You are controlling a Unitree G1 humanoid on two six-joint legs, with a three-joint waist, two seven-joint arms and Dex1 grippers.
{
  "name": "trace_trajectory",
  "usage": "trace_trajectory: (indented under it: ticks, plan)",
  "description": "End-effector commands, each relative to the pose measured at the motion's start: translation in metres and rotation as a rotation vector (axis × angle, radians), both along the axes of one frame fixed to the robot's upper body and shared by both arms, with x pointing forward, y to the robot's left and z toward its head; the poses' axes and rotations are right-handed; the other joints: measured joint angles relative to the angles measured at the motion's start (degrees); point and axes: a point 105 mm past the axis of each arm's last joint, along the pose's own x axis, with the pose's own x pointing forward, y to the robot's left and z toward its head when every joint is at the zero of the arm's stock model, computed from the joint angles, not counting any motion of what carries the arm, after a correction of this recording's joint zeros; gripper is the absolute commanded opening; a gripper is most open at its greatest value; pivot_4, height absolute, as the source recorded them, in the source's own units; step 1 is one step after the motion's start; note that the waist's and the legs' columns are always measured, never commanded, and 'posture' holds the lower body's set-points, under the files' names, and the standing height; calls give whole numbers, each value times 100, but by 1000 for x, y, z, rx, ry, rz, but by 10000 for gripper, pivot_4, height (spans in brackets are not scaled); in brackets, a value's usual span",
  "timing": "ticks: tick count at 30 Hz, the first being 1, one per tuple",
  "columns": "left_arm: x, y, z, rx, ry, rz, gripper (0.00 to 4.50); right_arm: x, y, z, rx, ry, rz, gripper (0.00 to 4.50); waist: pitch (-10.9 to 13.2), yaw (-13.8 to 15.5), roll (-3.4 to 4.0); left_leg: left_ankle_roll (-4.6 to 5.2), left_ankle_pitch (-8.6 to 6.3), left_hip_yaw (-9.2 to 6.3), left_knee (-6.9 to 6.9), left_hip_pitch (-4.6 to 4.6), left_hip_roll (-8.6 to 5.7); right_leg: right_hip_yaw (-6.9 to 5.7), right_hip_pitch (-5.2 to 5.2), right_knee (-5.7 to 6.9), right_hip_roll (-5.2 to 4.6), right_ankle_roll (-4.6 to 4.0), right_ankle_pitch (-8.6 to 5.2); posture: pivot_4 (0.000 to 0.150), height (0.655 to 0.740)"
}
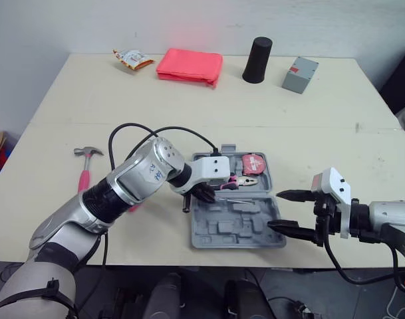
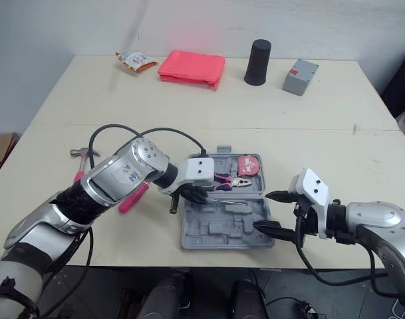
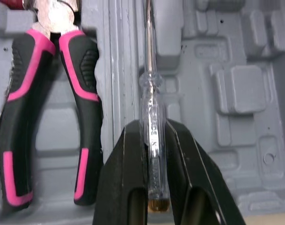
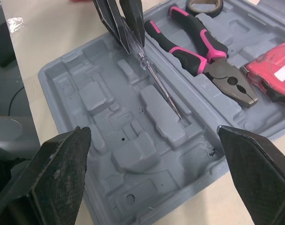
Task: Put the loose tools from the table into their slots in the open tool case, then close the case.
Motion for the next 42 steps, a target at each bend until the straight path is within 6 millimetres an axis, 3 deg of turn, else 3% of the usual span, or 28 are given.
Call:
trace_trajectory:
  ticks: [1, 5, 12, 15, 18, 21, 24, 26, 27, 34, 42]
  plan:
    - [-1, -1, -8, 23, -17, 21, 375, 0, 5, 10, 5, -61, 24, 45000, 0, 1, 0, 0, 0, 0, 0, 1, 0, 0, 1, 0, 0, 0, 0, 1500, 7355]
    - [-6, -7, -8, 10, -28, 15, 375, -1, 5, 10, 6, -62, 30, 45000, 0, 25, 0, 1, 0, -12, 9, 3, -2, 1, 11, 0, -1, 0, 0, 1500, 7355]
    - [-10, -6, 27, -51, -91, -15, 33272, -4, 4, 8, -9, -48, 39, 45000, 0, 17, 0, 2, -1, -16, 10, 1, -2, 2, 11, 2, -1, 0, 0, 1500, 7355]
    - [-14, -5, 43, -102, -130, -61, 33272, -9, 6, 6, -11, -36, 54, 45000, 0, 10, 0, 1, 0, -17, 9, -2, -2, 1, 9, 0, -1, 0, 0, 1500, 7355]
    - [-9, -3, 41, -210, -129, -67, 33272, -9, 8, 8, -3, -41, 57, 45000, -1, 9, 1, 1, 0, -17, 10, -1, -2, 0, 11, 0, -1, 0, 0, 1500, 7355]
    - [1, 2, 34, -425, -90, -52, 24790, -4, 8, 9, 0, -67, 50, 45000, -2, 6, 4, 2, 0, -17, 11, 6, -3, -1, 17, 1, -4, 0, 0, 1500, 7355]
    - [3, 10, 20, -537, -46, -70, 9381, 0, 10, 11, 11, -91, 51, 45000, -2, -4, 3, 2, 0, -18, 13, 4, -1, -7, 14, 2, -2, 0, 0, 1500, 7355]
    - [9, 12, 10, -594, -22, -31, 2049, 1, 11, 13, 21, -102, 56, 45000, -2, -3, 3, 1, 0, -17, 13, 3, -1, -14, 13, 2, -2, 0, 0, 1500, 7355]
    - [11, 11, 6, -616, 2, -14, 720, 1, 12, 14, 26, -106, 62, 45000, -2, -2, 3, 1, 0, -15, 14, 4, -3, -17, 14, 3, -3, 0, 0, 1500, 7355]
    - [12, 2, -16, -603, 44, -8, 720, 0, 15, 19, 37, -112, 83, 45000, -2, 29, 3, 8, -4, -16, 22, 1, -8, -24, 17, 2, -5, 9, 5, 1500, 7355]
    - [10, -2, -43, -474, 154, 34, 720, 1, 15, 20, 41, -105, 84, 45000, -2, 12, 3, 8, -4, -16, 22, 3, -7, -29, 18, 3, -4, 9, 5, 1500, 7355]
